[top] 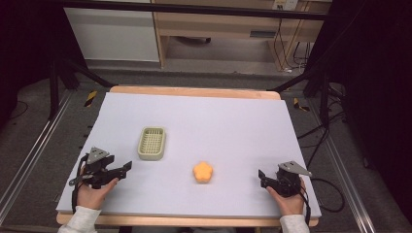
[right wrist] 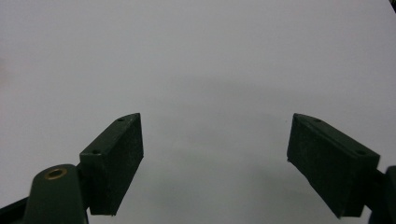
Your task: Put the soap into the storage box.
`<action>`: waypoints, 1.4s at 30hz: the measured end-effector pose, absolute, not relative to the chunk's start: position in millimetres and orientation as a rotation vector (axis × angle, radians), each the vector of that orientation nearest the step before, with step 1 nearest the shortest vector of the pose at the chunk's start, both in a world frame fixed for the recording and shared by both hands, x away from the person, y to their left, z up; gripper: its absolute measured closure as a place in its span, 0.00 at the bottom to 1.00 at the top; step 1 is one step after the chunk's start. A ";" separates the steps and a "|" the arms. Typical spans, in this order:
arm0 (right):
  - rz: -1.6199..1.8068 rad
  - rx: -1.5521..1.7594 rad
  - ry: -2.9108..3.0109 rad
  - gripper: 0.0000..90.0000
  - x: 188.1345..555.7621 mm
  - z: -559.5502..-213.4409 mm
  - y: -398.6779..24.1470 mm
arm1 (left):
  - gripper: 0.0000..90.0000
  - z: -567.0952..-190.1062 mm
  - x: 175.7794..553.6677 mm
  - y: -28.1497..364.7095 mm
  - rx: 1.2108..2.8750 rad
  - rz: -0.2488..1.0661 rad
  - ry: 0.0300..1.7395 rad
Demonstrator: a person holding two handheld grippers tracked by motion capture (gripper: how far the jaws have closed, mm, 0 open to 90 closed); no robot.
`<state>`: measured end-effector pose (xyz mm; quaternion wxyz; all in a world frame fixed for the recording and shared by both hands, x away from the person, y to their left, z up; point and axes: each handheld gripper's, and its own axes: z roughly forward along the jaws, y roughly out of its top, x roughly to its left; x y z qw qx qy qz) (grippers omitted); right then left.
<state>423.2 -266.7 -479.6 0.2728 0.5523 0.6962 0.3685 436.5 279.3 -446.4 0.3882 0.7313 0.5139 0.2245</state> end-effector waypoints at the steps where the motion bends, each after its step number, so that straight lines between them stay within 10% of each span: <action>1: 0.993 1.487 1.874 0.21 423.2 -479.6 -266.6 | 0.29 -445.9 436.0 277.6 1.872 0.570 1.298; 42: 0.999 1.484 1.871 0.25 425.3 -480.1 -266.0 | 0.31 -421.9 433.9 222.8 1.971 0.526 1.111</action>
